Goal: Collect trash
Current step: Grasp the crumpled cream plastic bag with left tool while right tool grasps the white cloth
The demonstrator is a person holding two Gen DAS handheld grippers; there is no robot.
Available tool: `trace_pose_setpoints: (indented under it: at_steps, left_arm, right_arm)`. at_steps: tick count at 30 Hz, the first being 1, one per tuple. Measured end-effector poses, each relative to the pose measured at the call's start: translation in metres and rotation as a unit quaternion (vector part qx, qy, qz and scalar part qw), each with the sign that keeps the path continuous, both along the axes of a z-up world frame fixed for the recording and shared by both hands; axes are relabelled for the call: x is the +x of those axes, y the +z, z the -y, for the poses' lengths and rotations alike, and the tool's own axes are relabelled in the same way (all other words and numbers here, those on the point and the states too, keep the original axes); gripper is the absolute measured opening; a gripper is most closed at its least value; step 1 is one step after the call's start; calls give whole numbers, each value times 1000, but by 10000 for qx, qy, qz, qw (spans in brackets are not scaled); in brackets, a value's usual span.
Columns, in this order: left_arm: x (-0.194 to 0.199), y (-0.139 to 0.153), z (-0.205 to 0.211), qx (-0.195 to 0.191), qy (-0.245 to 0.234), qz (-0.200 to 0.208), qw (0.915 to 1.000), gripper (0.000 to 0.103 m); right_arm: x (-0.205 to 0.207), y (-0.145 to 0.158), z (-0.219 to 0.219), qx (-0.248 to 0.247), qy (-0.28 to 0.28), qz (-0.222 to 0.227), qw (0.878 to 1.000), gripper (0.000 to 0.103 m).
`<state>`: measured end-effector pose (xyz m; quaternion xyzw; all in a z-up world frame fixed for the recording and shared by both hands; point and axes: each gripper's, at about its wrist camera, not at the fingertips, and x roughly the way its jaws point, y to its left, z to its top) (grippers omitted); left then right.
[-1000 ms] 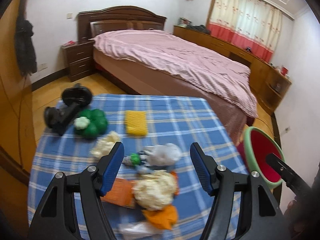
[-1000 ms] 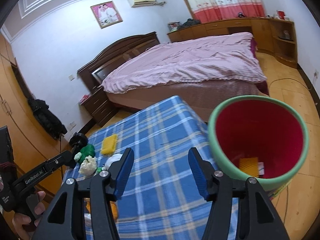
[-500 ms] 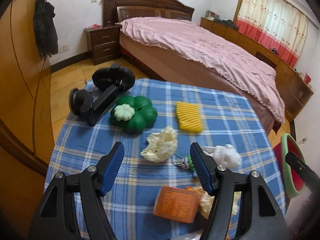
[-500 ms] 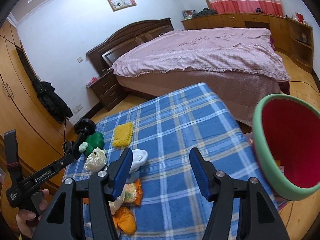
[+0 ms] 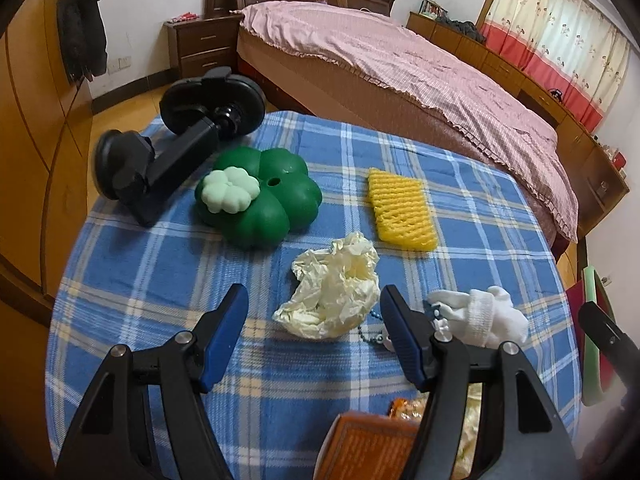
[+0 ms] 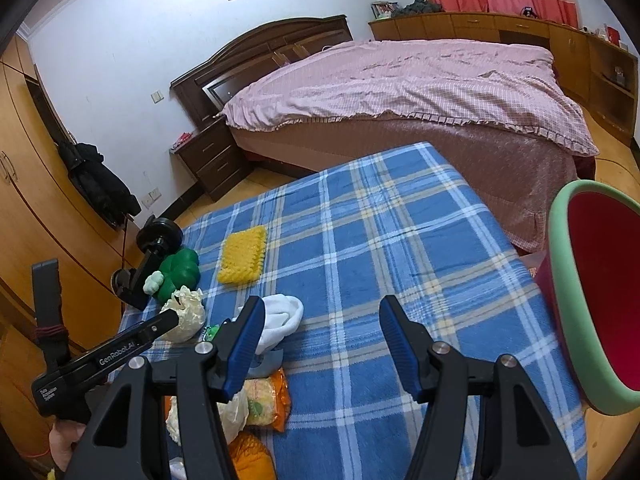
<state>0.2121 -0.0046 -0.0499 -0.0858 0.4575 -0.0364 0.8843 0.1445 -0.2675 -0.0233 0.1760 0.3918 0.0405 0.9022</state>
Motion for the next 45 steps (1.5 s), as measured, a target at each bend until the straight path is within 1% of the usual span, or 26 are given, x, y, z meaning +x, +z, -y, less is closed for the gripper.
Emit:
trace_pose_setpoints:
  at_steps: [6, 14, 17, 21, 23, 31, 32, 33, 34, 35, 36, 37, 40, 45]
  left_arm:
    - [7, -8, -3, -156, -8, -65, 9999, 68]
    - [9, -14, -2, -353, -150, -58, 9992, 68]
    - [9, -16, -3, -463, -180, -40, 9988, 65]
    - [7, -15, -6, -637, -203, 20, 9978, 52]
    - [6, -15, -6, -754, -237, 23, 9969, 47]
    - [8, -23, -2, -875, -295, -118, 9957, 47]
    - [8, -24, -2, -868, -263, -124, 9958, 47]
    - [8, -23, -1, -817, -220, -131, 9963, 46]
    - [9, -23, -1, -793, -202, -144, 9965, 45]
    - [9, -23, -1, -799, -196, -156, 9965, 41]
    - [9, -23, -2, -801, -174, -170, 9965, 34]
    - [8, -23, -2, -819, -173, -173, 9963, 31]
    - [3, -20, -6, -887, -182, -87, 9959, 29]
    - [-8, -8, -12, -917, -151, 85, 9956, 29]
  right_arm:
    - [9, -6, -8, -16, 111, -76, 9999, 63]
    - [21, -13, -27, -75, 350, -168, 9992, 63]
    - [24, -17, -35, -109, 443, -220, 9987, 63]
    - [31, -25, -44, -162, 538, -319, 9979, 63]
    - [35, -31, -48, -170, 567, -387, 9975, 63]
    - [45, -48, -57, -131, 659, -589, 9960, 63]
    - [45, -49, -58, -137, 660, -596, 9959, 62]
    - [46, -50, -58, -131, 662, -603, 9959, 57]
    - [47, -52, -57, -99, 679, -614, 9958, 50]
    - [47, -53, -56, -67, 681, -616, 9958, 47]
    - [47, -53, -56, -50, 678, -616, 9958, 42]
    - [48, -53, -55, -42, 691, -604, 9958, 37]
    - [46, -51, -54, -21, 692, -566, 9960, 31]
    - [38, -42, -48, 30, 592, -397, 9974, 28]
